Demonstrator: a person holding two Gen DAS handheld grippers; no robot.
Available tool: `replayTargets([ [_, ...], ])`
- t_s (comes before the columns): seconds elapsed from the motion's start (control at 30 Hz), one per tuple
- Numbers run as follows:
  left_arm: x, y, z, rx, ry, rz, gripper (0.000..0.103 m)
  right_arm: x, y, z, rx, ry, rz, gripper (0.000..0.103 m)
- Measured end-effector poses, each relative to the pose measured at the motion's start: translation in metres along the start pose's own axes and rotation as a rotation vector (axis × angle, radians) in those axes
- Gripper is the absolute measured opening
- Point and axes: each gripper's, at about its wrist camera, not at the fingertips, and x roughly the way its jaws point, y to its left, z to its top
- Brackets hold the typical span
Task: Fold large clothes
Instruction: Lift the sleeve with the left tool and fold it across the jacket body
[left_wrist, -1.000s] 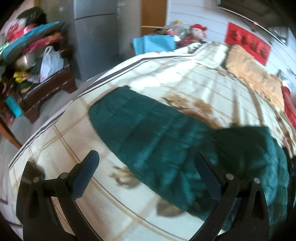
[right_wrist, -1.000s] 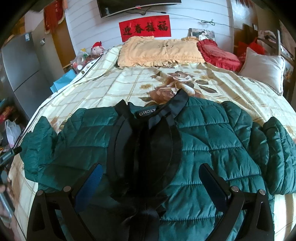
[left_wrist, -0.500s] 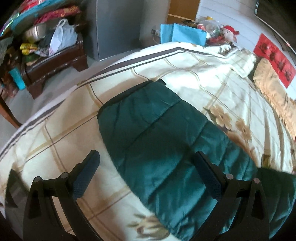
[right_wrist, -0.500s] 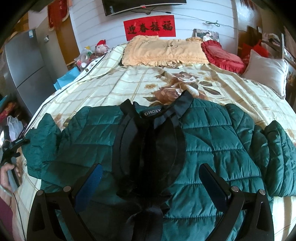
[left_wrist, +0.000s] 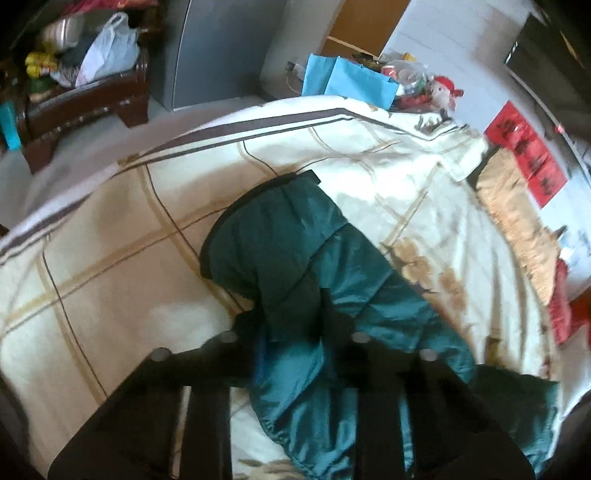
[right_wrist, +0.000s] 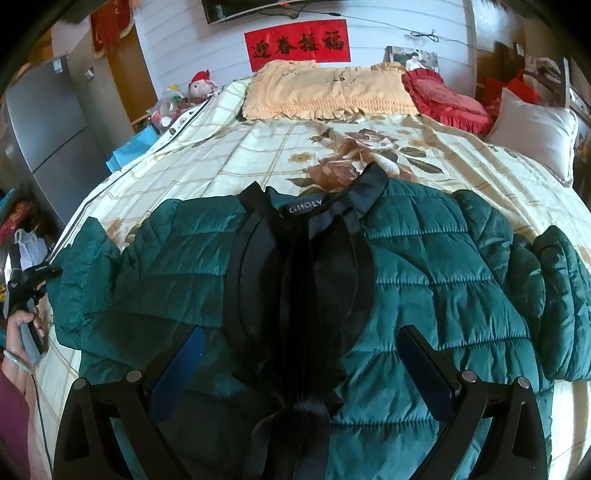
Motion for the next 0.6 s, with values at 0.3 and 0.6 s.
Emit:
replayTargets([
  [0.3, -0.049, -0.008, -0.010, 0.028, -0.044, -0.097, 0.015, -0.012, -0.005, -0.001, 0.021, -0.014, 0.002, 0.103],
  [0.6, -0.116, -0.037, -0.030, 0.100, -0.085, -0.232, 0.014, -0.028, -0.004, -0.003, 0.015, -0.037, 0.000, 0.103],
])
